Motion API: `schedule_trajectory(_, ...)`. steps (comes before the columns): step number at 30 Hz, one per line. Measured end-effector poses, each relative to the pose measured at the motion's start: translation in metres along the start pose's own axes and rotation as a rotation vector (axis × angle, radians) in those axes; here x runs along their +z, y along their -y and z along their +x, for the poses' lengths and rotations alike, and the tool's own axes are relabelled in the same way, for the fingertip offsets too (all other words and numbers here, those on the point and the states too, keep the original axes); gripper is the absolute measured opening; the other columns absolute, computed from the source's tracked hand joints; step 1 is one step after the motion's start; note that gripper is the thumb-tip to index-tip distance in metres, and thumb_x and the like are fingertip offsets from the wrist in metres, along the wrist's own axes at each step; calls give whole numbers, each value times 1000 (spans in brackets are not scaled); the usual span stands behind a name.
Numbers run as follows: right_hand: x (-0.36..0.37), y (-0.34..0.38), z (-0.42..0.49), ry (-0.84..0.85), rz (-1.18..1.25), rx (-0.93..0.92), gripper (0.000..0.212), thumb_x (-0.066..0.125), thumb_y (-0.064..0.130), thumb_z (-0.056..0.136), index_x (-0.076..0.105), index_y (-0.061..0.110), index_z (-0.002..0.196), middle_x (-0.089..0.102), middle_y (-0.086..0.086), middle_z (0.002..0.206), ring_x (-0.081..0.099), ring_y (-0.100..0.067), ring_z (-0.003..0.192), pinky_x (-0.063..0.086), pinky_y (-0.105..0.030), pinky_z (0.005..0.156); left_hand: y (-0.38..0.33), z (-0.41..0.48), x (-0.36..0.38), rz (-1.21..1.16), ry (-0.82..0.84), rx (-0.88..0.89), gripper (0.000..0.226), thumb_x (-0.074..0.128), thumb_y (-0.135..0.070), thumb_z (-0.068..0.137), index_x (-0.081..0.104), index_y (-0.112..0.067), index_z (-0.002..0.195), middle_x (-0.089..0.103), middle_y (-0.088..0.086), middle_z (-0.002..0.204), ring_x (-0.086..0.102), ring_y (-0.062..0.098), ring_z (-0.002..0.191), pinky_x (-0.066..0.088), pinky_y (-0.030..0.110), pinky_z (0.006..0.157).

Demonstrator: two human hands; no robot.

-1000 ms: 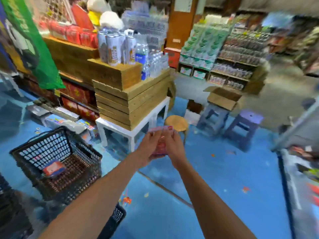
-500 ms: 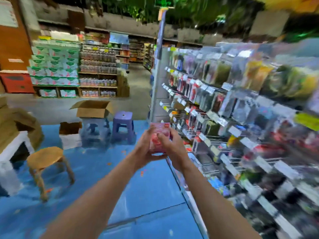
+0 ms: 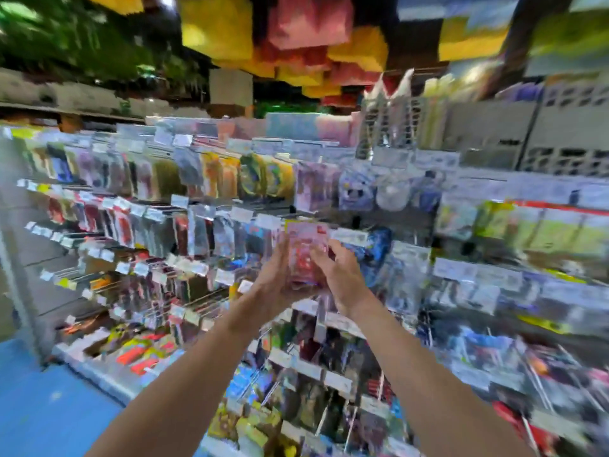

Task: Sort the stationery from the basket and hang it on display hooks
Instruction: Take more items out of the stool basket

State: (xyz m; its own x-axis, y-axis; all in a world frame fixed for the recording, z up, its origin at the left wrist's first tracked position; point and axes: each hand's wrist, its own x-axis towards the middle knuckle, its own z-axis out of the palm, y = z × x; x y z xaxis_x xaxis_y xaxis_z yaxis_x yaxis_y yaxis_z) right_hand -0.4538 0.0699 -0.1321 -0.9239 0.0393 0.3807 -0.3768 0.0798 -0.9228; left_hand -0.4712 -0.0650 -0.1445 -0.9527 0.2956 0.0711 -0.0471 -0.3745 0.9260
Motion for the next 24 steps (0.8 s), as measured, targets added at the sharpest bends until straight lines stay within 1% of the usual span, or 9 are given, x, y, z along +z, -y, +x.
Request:
schedule_trajectory(4, -61, 22, 1, -88, 57, 3, 20, 61, 24, 102, 67, 13, 118, 75, -6, 106, 71, -19, 98, 57, -34, 88, -3, 38, 57, 53, 221, -6, 83, 46, -80, 83, 66, -18, 135, 70, 19, 129, 69, 36, 118, 56, 55, 99)
schedule_trajectory(9, -116, 39, -1, -277, 93, -22, 25, 57, 23, 104, 63, 5, 121, 75, -12, 107, 71, -29, 101, 56, -47, 94, 5, 64, 110, -24, 371, -8, 71, 38, -65, 99, 60, -10, 138, 69, 22, 129, 69, 37, 115, 62, 46, 88)
schedule_trajectory(11, -132, 41, -2, -344, 123, -26, 22, 57, 24, 104, 63, 6, 117, 75, -8, 98, 72, -25, 93, 55, -48, 90, 10, 73, 125, -22, 401, -9, 62, 45, -57, 102, 63, -7, 134, 69, 22, 127, 72, 34, 107, 62, 45, 87)
schedule_trajectory(13, -144, 39, -1, -399, 130, -17, 21, 56, 25, 105, 61, 9, 116, 72, 0, 89, 70, -17, 82, 58, -42, 77, 13, 80, 136, -2, 397, 9, 50, 52, -48, 103, 68, -7, 125, 73, 20, 121, 74, 29, 97, 62, 40, 83)
schedule_trajectory(15, -151, 39, 2, -439, 85, -3, 28, 57, 31, 104, 59, 9, 122, 70, -1, 95, 69, -15, 82, 54, -33, 64, 16, 87, 143, 8, 373, 35, 40, 53, -42, 104, 69, -7, 117, 75, 19, 112, 75, 26, 90, 62, 39, 81)
schedule_trajectory(18, -163, 30, 16, -518, -3, -5, 36, 59, 39, 102, 56, 11, 125, 67, -3, 104, 68, -15, 88, 52, -31, 62, 17, 107, 147, 37, 291, 81, 38, 56, -43, 103, 69, -8, 112, 76, 15, 99, 76, 25, 79, 64, 36, 73)
schedule_trajectory(20, -172, 24, 28, -572, -38, -19, 43, 61, 53, 97, 53, 18, 120, 66, -3, 112, 71, -23, 100, 51, -34, 64, 13, 121, 148, 45, 231, 128, 37, 60, -43, 101, 68, -9, 113, 76, 10, 92, 77, 27, 74, 65, 38, 70)
schedule_trajectory(22, -182, 21, 39, -586, -68, -5, 60, 63, 71, 85, 49, 25, 122, 66, -4, 123, 71, -32, 103, 48, -30, 61, 10, 138, 149, 75, 189, 167, 40, 62, -45, 99, 67, -10, 117, 74, 13, 98, 78, 29, 77, 65, 43, 76)
schedule_trajectory(24, -190, 19, 51, -545, -69, 15, 59, 63, 63, 90, 43, 22, 129, 65, -11, 125, 71, -30, 84, 44, -24, 48, 5, 152, 151, 113, 157, 189, 41, 63, -48, 97, 66, -12, 117, 74, 13, 107, 78, 28, 83, 64, 42, 80)
